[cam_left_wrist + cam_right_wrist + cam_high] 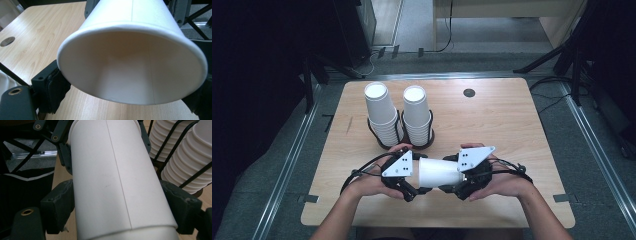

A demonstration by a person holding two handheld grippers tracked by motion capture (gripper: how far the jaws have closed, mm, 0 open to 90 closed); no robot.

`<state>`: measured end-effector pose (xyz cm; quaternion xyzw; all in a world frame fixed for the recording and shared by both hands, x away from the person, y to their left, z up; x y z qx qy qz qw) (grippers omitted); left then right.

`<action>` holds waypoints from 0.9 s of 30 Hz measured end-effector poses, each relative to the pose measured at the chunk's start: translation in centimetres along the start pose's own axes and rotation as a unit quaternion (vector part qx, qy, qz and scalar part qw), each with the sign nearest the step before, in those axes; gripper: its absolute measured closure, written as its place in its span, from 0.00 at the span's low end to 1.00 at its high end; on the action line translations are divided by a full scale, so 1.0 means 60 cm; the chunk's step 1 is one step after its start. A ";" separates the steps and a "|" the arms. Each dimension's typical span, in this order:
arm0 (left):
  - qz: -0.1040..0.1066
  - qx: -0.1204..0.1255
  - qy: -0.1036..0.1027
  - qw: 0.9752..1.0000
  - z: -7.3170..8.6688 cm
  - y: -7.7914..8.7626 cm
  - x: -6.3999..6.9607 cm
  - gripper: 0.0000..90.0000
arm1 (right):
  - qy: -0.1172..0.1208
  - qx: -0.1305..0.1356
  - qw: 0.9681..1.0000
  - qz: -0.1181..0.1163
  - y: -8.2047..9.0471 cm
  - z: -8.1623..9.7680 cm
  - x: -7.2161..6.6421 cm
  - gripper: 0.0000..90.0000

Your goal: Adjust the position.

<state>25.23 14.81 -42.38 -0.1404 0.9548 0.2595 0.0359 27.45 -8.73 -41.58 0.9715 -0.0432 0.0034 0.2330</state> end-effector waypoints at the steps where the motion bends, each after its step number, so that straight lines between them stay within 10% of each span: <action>1: 0.002 0.001 0.001 1.000 0.000 0.000 0.000 0.09 | 0.004 0.001 1.000 -0.003 0.002 0.000 0.000 0.22; 27: 0.007 0.011 0.027 1.000 0.000 0.001 -0.003 0.07 | 0.020 0.018 1.000 -0.002 0.010 0.001 -0.005 0.26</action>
Point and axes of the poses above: each handheld gripper's, and its own axes: y roughly backward along the jaws, z roughly out of its underside, x roughly to its right, the point moved 1 cm from there along -y, roughly forward along the jaws, and after that the axes turned 6 degrees about x, right-handed, at the moved point
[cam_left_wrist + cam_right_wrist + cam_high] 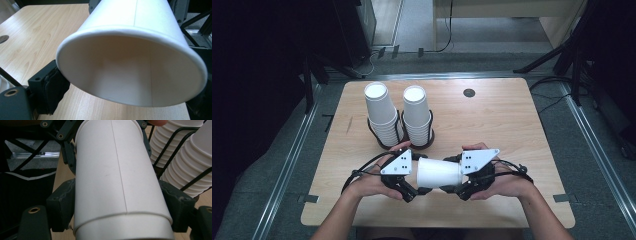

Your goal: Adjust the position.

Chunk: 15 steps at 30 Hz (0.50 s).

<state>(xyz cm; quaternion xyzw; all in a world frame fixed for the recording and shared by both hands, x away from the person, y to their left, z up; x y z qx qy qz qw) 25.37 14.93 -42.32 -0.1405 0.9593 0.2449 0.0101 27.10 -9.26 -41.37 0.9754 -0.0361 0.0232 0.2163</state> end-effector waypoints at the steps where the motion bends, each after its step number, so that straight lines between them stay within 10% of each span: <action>1: -0.003 0.002 0.002 1.000 -0.001 0.000 0.000 0.07 | 0.001 0.001 1.000 0.001 0.001 0.000 0.001 0.26; 15: -0.039 0.061 0.076 0.994 0.022 0.017 -0.024 0.04 | -0.038 0.061 0.997 0.029 0.034 0.000 0.025 0.25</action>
Point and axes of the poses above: each handheld gripper's, and its own axes: y roughly backward along the jaws, z roughly out of its underside, x roughly to its right, the point moved 1 cm from there along -y, roughly forward along the jaws, and after that the axes turned 6 degrees about x, right-handed, at the moved point
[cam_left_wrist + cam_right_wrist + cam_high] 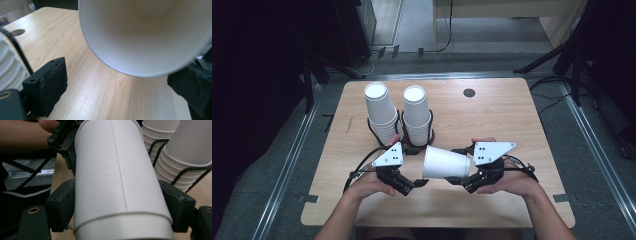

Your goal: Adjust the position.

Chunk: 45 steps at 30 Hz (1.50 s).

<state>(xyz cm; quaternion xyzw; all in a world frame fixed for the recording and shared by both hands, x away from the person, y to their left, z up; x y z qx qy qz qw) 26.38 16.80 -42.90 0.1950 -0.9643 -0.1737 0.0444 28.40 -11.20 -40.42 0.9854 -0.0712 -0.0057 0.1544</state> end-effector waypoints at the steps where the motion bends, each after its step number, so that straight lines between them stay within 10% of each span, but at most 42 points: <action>1: 0.000 0.000 0.000 1.000 0.000 0.000 0.000 0.04 | 0.000 0.000 1.000 0.000 0.000 0.000 0.000 0.25; 18: 0.013 0.068 0.065 0.995 0.022 0.013 -0.002 0.04 | -0.011 0.048 0.999 0.010 -0.002 -0.013 -0.009 0.25; 45: 0.036 0.088 0.069 0.993 0.008 -0.006 0.005 0.04 | -0.033 0.087 0.996 -0.016 0.002 -0.004 -0.008 0.25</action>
Point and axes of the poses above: each handheld gripper's, and its own axes: y roughly backward along the jaws, z roughly out of its underside, x roughly to its right, the point moved 1 cm from there along -y, roughly forward along the jaws, and after that the axes turned 6 degrees about x, right-handed, at the moved point
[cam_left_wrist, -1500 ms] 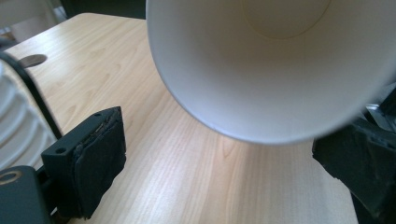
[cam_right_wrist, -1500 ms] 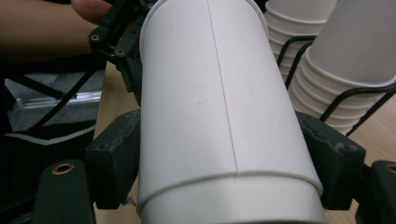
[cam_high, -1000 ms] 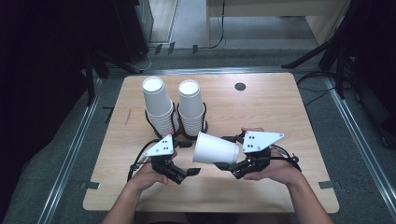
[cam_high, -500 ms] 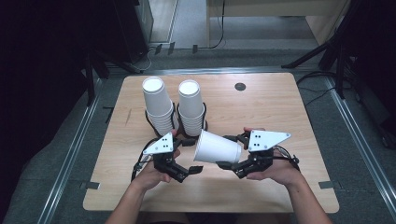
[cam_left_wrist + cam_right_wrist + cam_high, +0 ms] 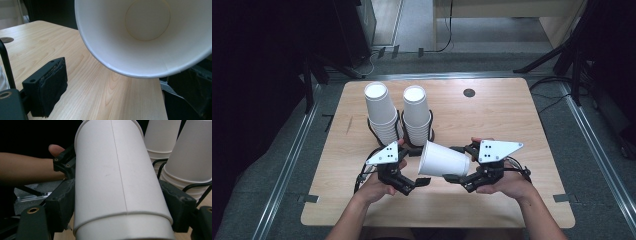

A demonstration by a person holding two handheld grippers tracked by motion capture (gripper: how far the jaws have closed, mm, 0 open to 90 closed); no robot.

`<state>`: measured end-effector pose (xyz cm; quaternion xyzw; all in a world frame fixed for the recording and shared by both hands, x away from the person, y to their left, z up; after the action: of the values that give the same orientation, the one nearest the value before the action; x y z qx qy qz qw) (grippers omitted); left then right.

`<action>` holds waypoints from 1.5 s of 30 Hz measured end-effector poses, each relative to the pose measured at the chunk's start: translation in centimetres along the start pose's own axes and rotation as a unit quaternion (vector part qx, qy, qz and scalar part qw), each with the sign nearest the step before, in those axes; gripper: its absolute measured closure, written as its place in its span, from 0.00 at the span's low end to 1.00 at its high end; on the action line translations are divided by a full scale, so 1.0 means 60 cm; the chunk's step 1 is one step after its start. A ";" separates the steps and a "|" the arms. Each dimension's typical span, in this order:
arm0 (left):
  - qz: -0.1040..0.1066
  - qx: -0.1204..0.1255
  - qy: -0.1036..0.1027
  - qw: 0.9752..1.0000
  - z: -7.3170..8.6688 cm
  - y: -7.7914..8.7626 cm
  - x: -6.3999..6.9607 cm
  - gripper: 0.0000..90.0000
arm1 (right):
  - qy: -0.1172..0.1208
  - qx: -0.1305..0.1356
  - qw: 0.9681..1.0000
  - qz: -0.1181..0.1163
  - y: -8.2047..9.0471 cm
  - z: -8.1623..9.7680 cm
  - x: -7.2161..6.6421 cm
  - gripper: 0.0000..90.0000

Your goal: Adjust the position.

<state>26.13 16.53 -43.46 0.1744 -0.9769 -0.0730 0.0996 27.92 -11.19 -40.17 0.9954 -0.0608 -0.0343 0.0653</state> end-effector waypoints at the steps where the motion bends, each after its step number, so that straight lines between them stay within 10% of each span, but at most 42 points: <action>1: 0.001 0.001 0.001 1.000 0.000 0.000 0.000 0.04 | 0.000 0.001 1.000 0.000 -0.001 0.001 0.000 0.25; 45: 0.037 0.030 0.011 0.999 -0.024 0.003 0.006 0.04 | -0.016 0.007 1.000 -0.015 -0.009 0.023 -0.001 0.25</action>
<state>26.05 16.42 -41.99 0.1419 -0.9833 -0.0378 0.1072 27.79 -10.85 -41.58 0.9960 -0.0471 -0.0512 0.0569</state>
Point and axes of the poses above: each handheld gripper's, and its own axes: y roughly backward along the jaws, z roughly out of its underside, x roughly to its right, the point moved 1 cm from there along -y, roughly forward along the jaws, and after that the axes turned 6 degrees about x, right-handed, at the moved point
